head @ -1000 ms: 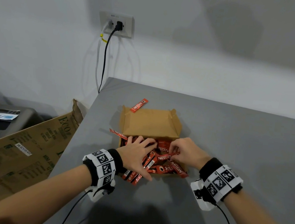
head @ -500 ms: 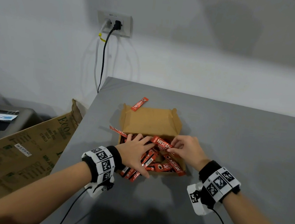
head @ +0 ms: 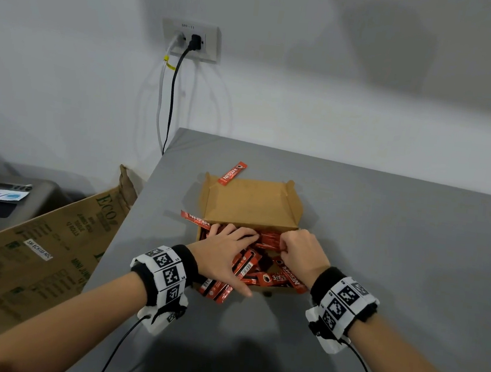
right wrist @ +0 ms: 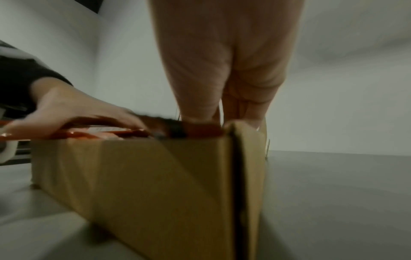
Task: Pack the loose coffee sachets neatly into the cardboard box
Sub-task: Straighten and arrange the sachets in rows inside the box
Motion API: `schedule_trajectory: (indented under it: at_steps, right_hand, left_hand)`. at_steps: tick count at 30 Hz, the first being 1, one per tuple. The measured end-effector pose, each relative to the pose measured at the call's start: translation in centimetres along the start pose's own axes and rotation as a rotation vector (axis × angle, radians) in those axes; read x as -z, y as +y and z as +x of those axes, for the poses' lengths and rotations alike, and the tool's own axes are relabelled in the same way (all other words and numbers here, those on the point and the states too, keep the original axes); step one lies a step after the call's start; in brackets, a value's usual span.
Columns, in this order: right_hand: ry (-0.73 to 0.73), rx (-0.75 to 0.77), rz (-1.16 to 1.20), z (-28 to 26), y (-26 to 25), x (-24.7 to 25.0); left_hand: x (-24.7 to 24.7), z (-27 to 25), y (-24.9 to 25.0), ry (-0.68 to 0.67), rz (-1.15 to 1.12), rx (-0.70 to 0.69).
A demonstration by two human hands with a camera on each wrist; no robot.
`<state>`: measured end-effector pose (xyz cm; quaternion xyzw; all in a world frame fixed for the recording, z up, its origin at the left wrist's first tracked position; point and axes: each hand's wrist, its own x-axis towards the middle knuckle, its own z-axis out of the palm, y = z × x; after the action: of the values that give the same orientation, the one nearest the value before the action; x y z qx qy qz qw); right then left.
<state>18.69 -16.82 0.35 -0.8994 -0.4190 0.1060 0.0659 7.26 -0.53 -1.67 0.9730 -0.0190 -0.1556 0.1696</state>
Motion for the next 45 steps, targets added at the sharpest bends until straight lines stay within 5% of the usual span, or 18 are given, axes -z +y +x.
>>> schedule_trajectory:
  at_steps: [6, 13, 17, 25, 34, 45]
  right_hand:
    - [-0.044, -0.022, -0.099, 0.4, -1.0, -0.1]
    - [-0.025, 0.001, -0.113, 0.2, -0.7, 0.1]
    - [0.009, 0.025, -0.156, 0.2, -0.6, 0.3]
    - [0.025, 0.025, -0.179, 0.4, -0.2, 0.2]
    - [0.101, -0.047, 0.152, -0.2, 2.4, -0.9]
    - [0.061, -0.038, -0.061, 0.0, 1.9, -0.6]
  left_hand:
    - [0.0, -0.3, 0.1, 0.096, -0.139, 0.023]
    - [0.0, 0.3, 0.6, 0.308, 0.058, -0.057]
    - [0.8, 1.5, 1.1, 0.42, 0.066, 0.015]
    - [1.2, 3.1, 1.5, 0.324, 0.016, 0.084]
    - [1.2, 3.1, 1.4, 0.388, -0.07, 0.07]
    - [0.9, 3.1, 1.4, 0.347, -0.089, 0.085]
